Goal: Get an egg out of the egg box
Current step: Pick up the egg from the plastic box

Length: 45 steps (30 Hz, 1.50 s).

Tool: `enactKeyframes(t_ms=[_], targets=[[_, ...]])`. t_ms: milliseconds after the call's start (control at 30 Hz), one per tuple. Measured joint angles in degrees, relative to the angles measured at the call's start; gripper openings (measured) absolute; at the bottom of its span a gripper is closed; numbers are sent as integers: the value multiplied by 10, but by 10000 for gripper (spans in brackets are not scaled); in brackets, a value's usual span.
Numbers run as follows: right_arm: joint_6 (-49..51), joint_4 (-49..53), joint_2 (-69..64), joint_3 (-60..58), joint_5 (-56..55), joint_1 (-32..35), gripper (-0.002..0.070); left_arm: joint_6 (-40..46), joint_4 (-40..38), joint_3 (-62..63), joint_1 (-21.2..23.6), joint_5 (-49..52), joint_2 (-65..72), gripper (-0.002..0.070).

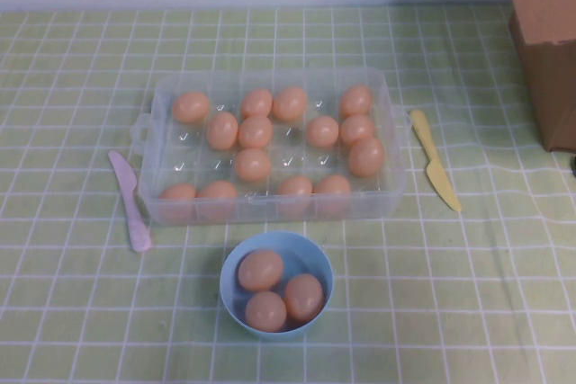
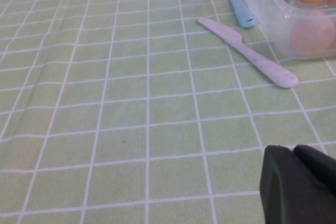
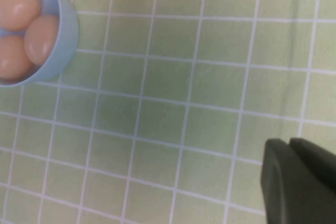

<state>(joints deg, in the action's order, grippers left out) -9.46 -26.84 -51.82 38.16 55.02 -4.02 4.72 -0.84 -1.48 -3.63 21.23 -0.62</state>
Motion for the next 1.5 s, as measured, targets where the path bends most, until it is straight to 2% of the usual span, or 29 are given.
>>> enactKeyframes(t_ms=[200,400,633,733,900,1000,1267,1500], targets=[[-5,39,-131,108,33,-20,-18,0,0,0,0,0,0,-4],[6,77,-272,250,74,-123,-18,0,0,0,0,0,0,-4],[17,108,-417,421,124,-209,0,0,0,0,0,0,0,-4],[39,118,-470,487,143,-234,57,0,0,0,0,0,0,-4],[107,118,-558,603,151,-244,246,0,0,0,0,0,0,-4],[149,121,-603,664,152,-245,321,0,0,0,0,0,0,-4],[200,121,-721,796,154,-245,358,0,0,0,0,0,0,-4],[220,119,-762,816,155,-245,426,0,0,0,0,0,0,-4]])
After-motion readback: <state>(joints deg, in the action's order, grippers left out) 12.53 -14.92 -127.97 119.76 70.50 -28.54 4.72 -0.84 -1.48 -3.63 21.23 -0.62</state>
